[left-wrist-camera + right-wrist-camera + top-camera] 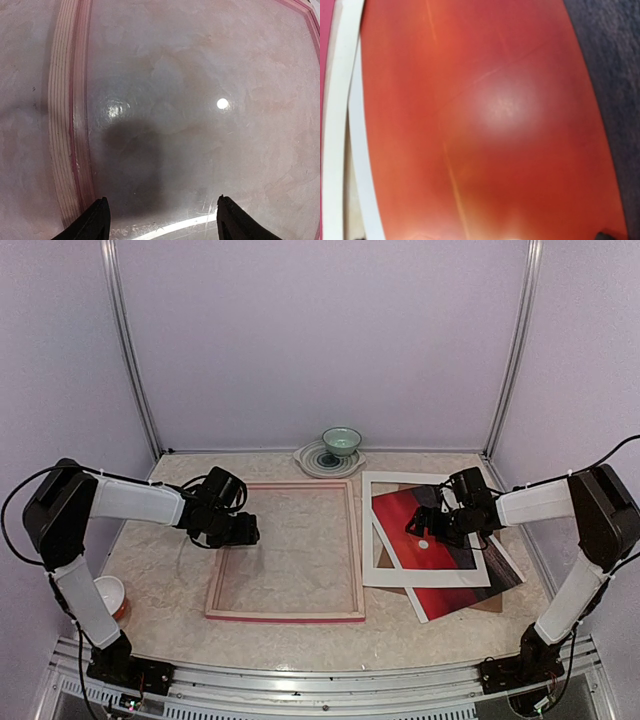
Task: Put the photo into the frame
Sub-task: Press the glass panel onto the frame body.
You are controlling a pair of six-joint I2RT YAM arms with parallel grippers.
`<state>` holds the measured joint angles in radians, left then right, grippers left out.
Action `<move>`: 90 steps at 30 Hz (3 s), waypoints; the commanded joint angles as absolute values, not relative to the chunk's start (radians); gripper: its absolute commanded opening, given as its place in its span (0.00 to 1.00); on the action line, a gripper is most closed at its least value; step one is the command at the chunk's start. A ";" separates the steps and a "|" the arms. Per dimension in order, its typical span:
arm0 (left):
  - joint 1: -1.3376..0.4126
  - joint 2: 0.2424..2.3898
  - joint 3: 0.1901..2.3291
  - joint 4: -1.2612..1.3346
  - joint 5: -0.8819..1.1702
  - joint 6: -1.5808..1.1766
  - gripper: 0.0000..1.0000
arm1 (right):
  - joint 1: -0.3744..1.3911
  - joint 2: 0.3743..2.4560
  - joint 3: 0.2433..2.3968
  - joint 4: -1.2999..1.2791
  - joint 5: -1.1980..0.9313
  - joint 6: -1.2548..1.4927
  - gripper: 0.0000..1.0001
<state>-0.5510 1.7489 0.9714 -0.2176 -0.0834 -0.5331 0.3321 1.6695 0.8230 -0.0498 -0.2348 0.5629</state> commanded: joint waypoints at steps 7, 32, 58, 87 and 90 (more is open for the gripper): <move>-0.550 1.710 0.952 -0.210 -0.039 -0.556 0.72 | 0.349 1.683 0.784 -0.119 -0.253 0.571 0.99; -0.653 1.716 0.889 -0.282 -0.139 -0.613 0.73 | 0.351 1.699 0.815 -0.135 -0.254 0.563 0.99; -0.811 1.404 0.795 -0.544 -0.142 -0.733 0.78 | 0.360 1.728 0.848 -0.127 -0.277 0.560 0.99; -0.903 1.434 0.822 -0.619 -0.193 -0.783 0.77 | 0.364 1.741 0.825 -0.109 -0.272 0.551 0.99; -0.924 1.437 0.820 -0.640 -0.193 -0.785 0.74 | 0.364 1.752 0.825 -0.098 -0.283 0.559 0.99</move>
